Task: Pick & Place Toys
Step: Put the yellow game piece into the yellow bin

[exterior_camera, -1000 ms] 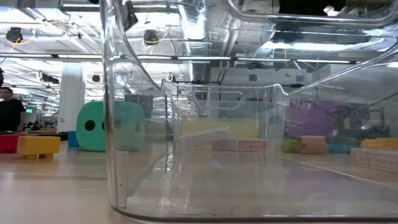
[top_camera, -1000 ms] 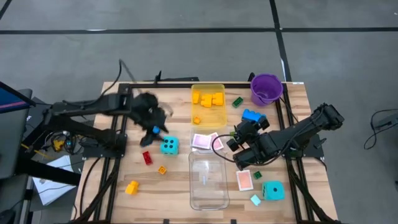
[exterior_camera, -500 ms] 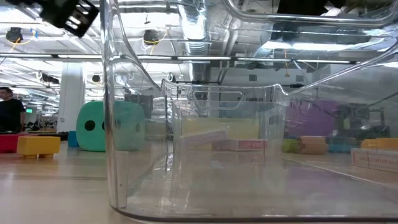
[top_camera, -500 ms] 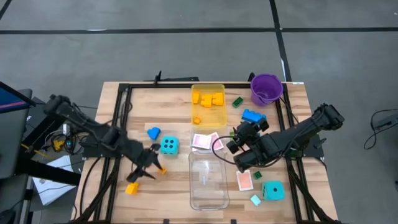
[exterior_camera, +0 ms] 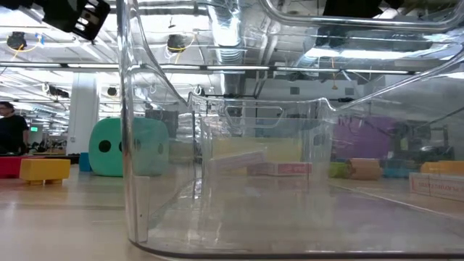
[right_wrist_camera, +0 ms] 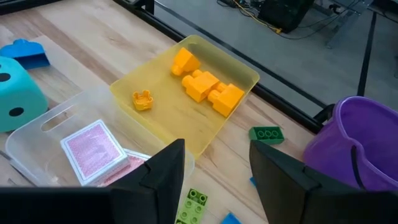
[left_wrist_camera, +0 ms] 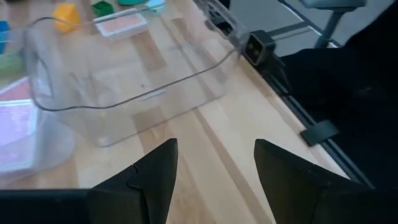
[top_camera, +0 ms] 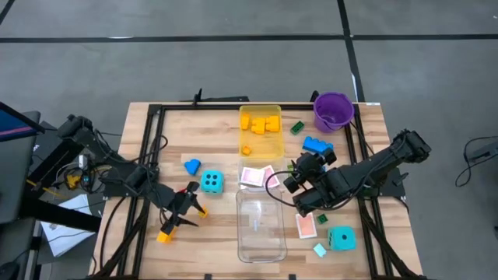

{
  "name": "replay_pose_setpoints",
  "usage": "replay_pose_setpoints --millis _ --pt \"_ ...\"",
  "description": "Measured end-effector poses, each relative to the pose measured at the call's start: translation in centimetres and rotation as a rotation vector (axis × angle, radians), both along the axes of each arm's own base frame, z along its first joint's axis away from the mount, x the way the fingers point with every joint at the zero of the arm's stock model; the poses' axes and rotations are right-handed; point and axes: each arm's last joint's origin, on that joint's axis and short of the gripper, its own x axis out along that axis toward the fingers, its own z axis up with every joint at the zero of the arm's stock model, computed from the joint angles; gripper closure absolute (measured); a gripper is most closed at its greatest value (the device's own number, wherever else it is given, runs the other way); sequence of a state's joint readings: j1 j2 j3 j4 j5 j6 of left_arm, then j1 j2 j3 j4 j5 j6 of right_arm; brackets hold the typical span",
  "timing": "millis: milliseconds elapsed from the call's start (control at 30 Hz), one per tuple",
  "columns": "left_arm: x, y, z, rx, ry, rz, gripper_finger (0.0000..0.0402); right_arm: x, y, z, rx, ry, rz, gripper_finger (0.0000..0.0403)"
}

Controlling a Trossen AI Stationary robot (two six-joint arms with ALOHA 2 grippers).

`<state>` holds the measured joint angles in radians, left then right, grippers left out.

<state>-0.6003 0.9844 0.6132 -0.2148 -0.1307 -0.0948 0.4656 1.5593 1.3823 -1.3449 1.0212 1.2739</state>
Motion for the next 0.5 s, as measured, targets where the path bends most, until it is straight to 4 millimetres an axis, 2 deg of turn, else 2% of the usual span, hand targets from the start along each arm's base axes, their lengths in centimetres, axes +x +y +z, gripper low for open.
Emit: replay_pose_setpoints --millis 233,500 --pt "0.4 0.1 -0.7 0.065 -0.004 0.078 0.0192 0.0 0.0 0.0 0.001 0.001 0.001 0.0230" --pt "1.0 -0.4 -5.2 0.145 0.090 0.069 0.0172 0.0 0.0 0.0 0.006 0.004 0.001 0.0230"
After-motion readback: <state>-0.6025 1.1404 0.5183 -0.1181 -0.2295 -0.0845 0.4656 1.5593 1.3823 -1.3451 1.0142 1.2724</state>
